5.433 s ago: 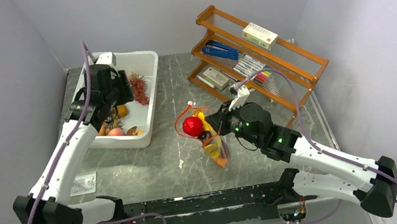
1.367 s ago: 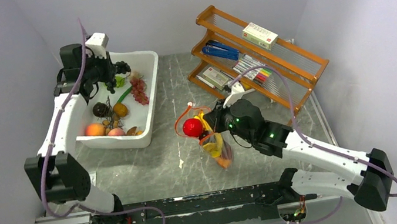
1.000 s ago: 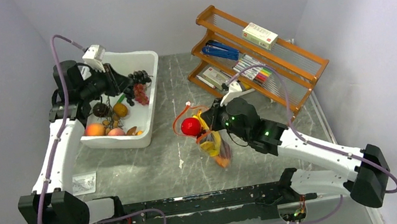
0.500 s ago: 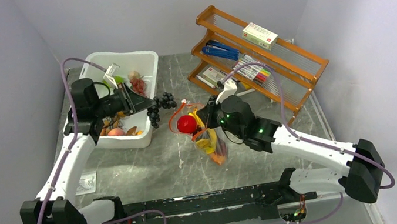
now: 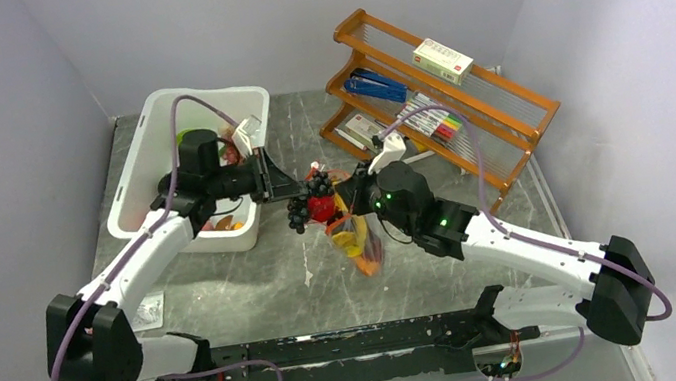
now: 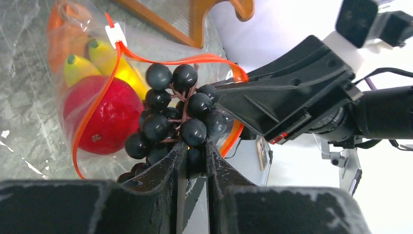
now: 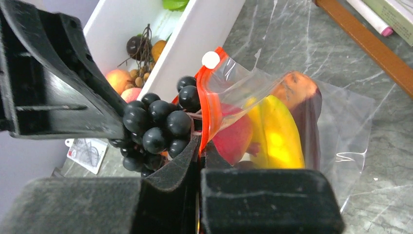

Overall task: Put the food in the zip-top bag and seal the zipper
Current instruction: Place the fake fruit in the zipper food storage bag.

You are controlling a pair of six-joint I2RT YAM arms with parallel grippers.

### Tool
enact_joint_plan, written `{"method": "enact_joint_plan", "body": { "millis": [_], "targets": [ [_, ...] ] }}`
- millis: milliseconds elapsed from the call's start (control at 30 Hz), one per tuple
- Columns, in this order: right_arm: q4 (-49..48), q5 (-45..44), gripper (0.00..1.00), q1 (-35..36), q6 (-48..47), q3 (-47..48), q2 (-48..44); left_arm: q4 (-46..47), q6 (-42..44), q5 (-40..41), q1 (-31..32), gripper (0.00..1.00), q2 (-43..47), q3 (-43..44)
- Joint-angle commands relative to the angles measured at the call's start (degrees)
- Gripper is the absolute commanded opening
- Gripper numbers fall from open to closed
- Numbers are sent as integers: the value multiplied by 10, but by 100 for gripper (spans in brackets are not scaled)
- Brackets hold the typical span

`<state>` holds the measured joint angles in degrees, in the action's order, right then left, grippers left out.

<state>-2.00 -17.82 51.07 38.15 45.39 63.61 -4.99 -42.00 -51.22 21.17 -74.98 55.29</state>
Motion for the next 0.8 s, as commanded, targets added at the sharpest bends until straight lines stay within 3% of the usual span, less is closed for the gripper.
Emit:
{"method": "enact_joint_plan", "body": {
  "millis": [0, 200, 433, 533, 667, 767],
  "targets": [
    [-55, -9, 0, -1, 7, 8, -8, -34, 5, 49, 26, 15, -20, 30],
    [-121, 59, 0, -2, -11, -12, -8, -56, 16, 75, 30, 15, -68, 56],
    [-138, 90, 0, -2, -6, -17, 3, 3, -28, 60, 46, 14, -90, 52],
    [-138, 106, 0, -1, -4, -12, 20, 63, -78, 72, 49, 15, -82, 27],
    [-152, 125, 0, -2, -2, -14, 29, 227, -206, 60, 50, 15, -75, -33],
    [-137, 113, 0, -1, -6, -8, 25, 266, -241, 54, 56, 15, -74, -48]
  ]
}}
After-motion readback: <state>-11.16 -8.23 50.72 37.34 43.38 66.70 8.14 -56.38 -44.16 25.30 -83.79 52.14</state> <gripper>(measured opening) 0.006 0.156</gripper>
